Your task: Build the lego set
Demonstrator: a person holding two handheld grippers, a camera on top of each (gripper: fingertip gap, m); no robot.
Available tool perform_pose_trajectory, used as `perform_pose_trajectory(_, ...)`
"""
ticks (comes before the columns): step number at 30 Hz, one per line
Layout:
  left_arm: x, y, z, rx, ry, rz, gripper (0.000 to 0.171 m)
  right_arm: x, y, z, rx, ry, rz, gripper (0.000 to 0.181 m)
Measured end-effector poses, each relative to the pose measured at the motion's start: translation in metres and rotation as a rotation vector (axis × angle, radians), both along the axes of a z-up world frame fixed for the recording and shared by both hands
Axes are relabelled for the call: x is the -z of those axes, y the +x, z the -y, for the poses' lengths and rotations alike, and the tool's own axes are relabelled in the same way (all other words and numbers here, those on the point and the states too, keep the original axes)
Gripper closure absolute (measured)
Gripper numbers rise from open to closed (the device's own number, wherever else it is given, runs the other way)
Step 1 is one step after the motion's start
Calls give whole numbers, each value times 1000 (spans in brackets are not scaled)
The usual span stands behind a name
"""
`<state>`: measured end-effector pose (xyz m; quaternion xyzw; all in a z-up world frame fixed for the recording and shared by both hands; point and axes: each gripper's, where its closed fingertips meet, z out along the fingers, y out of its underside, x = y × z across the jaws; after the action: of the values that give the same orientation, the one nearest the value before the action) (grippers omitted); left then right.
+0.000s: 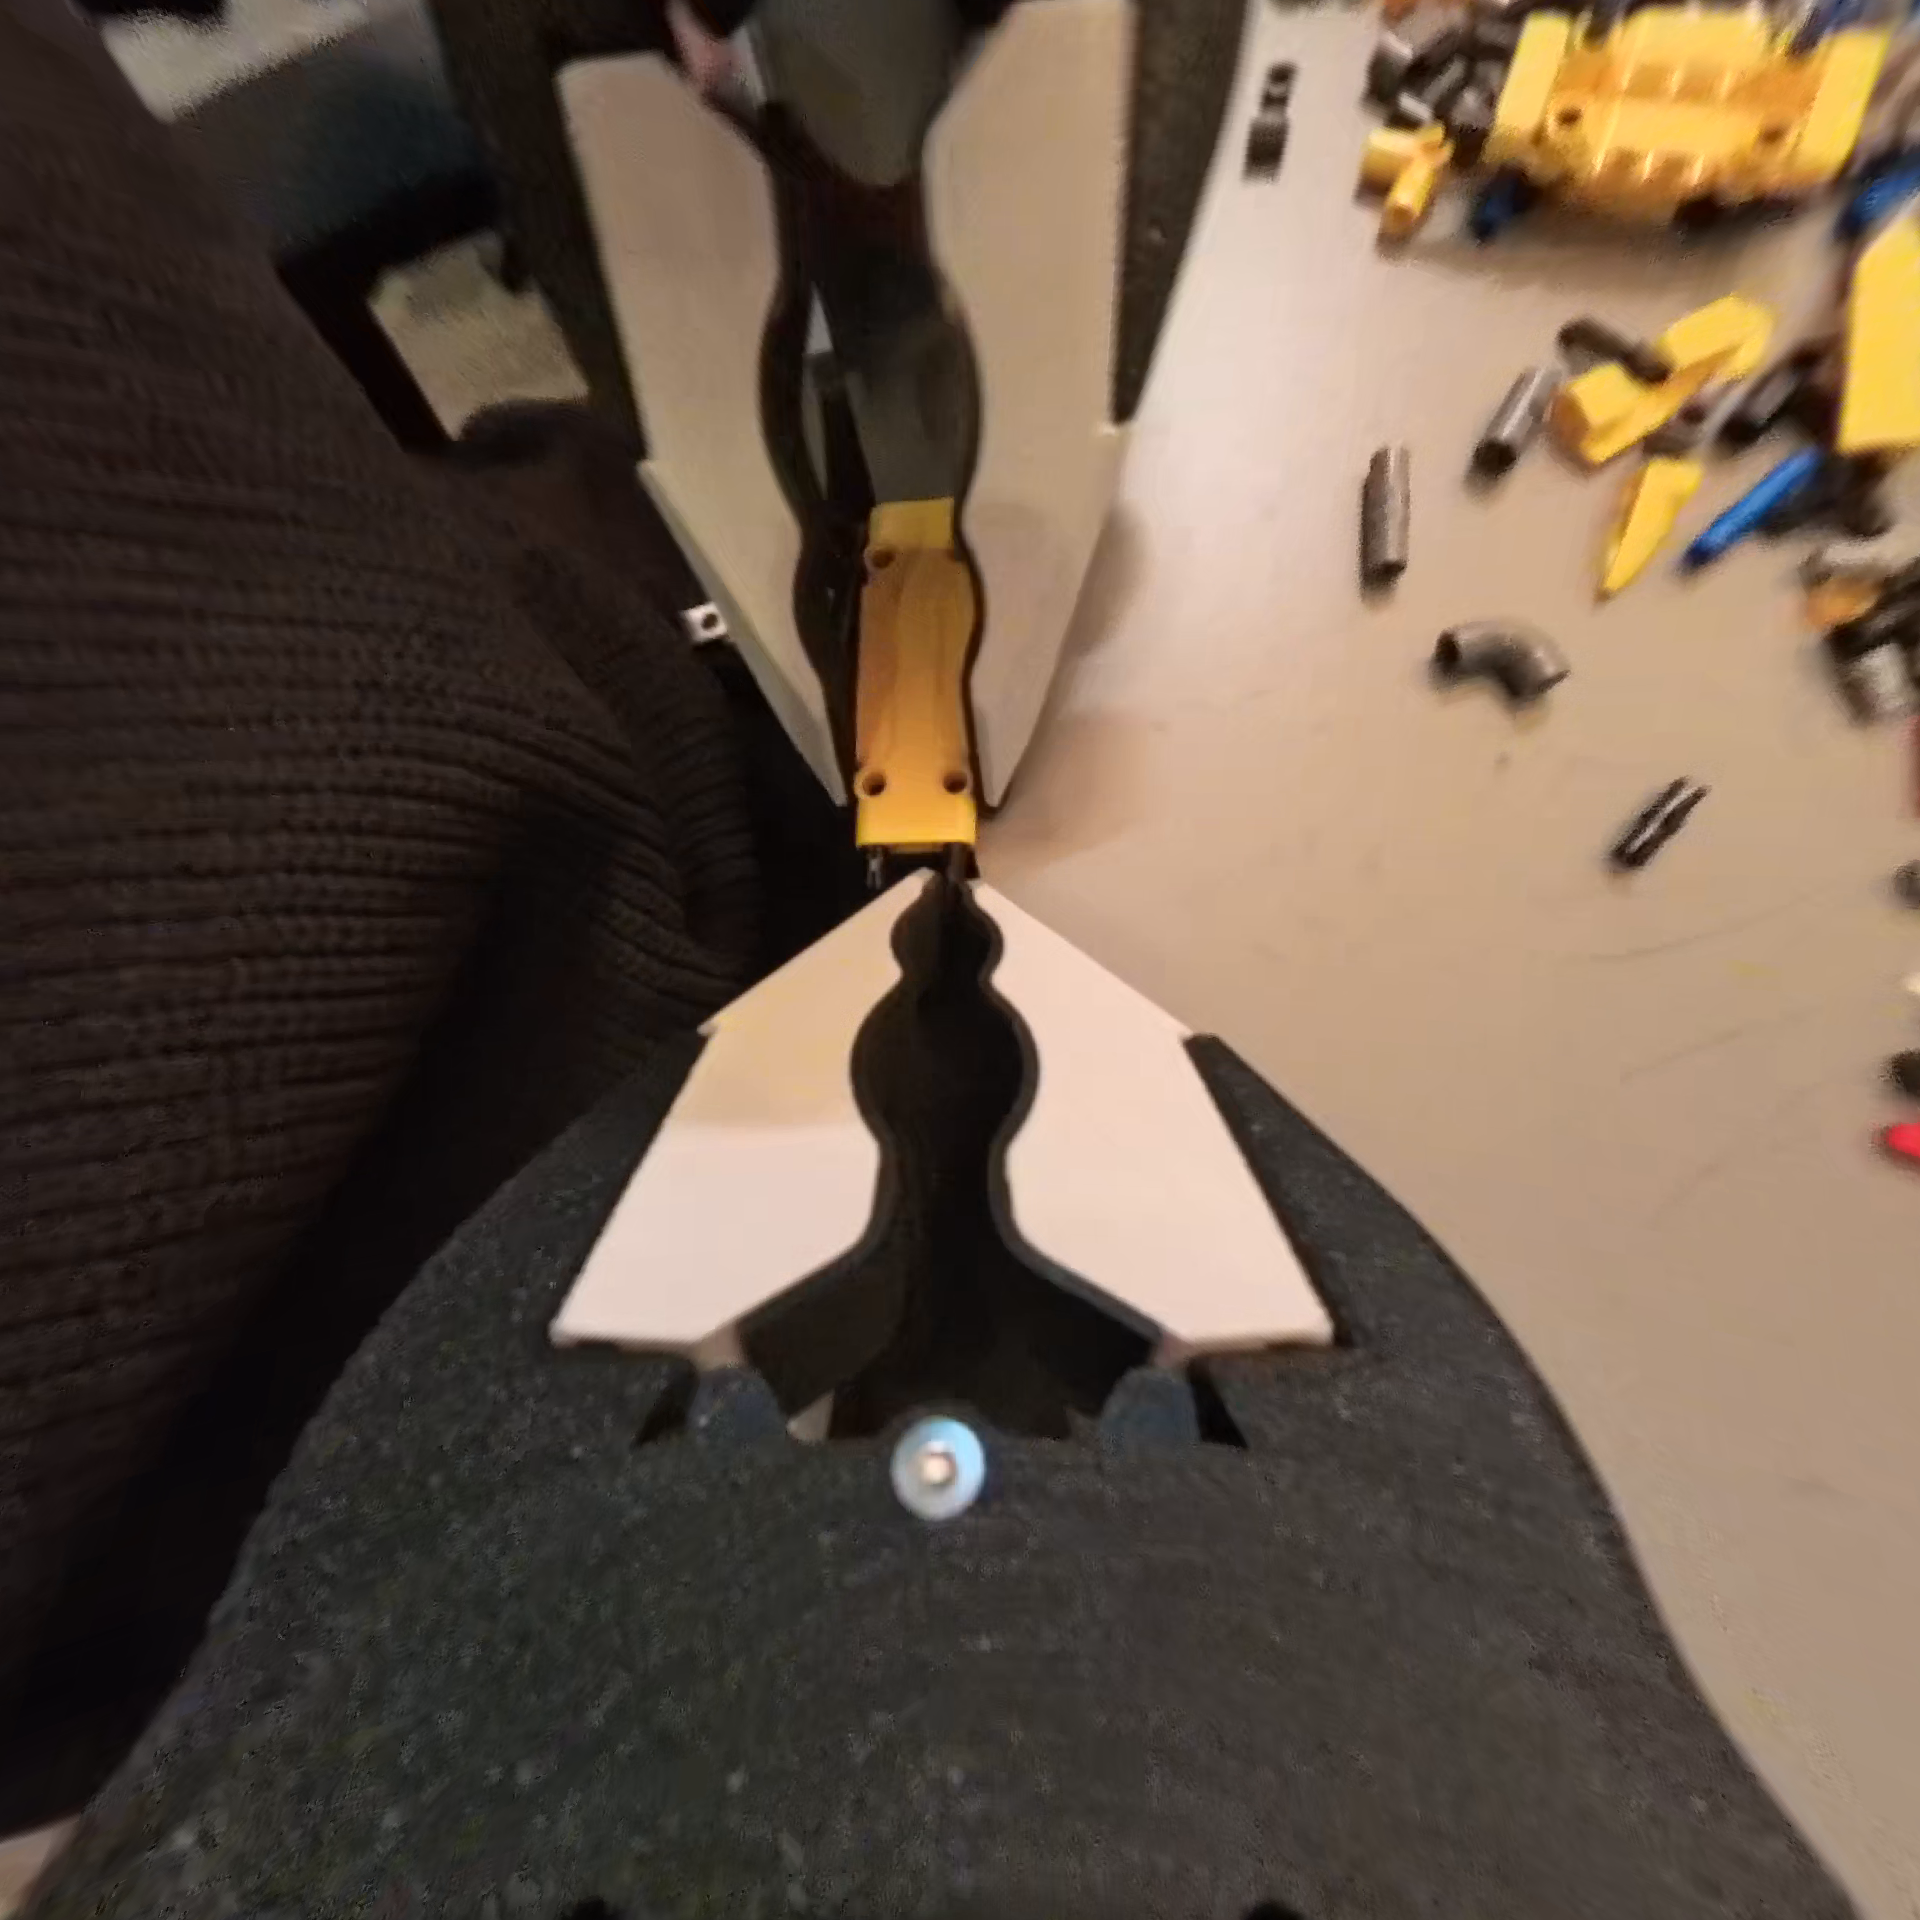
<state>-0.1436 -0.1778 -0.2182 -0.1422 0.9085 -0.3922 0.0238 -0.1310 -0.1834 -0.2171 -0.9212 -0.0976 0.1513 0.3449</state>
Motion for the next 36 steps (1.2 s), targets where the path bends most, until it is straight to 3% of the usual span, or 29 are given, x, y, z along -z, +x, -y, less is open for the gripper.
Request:
perform_pose_trajectory(5, 0, 0, 0, 1, 3, 7, 148, -1, -1, 0, 26, -66, -240, 181)
perform_pose_trajectory(16, 0, 0, 0, 40, 6, 15, 148, -4, 0, -1, -77, -127, -319, 181)
perform_pose_trajectory(19, 1, 0, 2, 49, 11, 30, 148, -20, -4, -15, -69, -85, -445, 181)
perform_pose_trajectory(21, 1, 0, 2, 42, 9, 25, 148, -2, 3, -11, -79, -146, -284, 181)
perform_pose_trajectory(24, 1, 0, 2, 38, 16, 44, 148, -21, 10, -11, -18, -49, -355, 181)
perform_pose_trajectory(30, 0, 0, 2, 36, 2, 10, 148, -38, 35, 5, 157, 110, -340, 181)
perform_pose_trajectory(36, -1, 0, 2, 38, -7, -4, 148, -33, 36, 27, 262, 167, -200, 181)
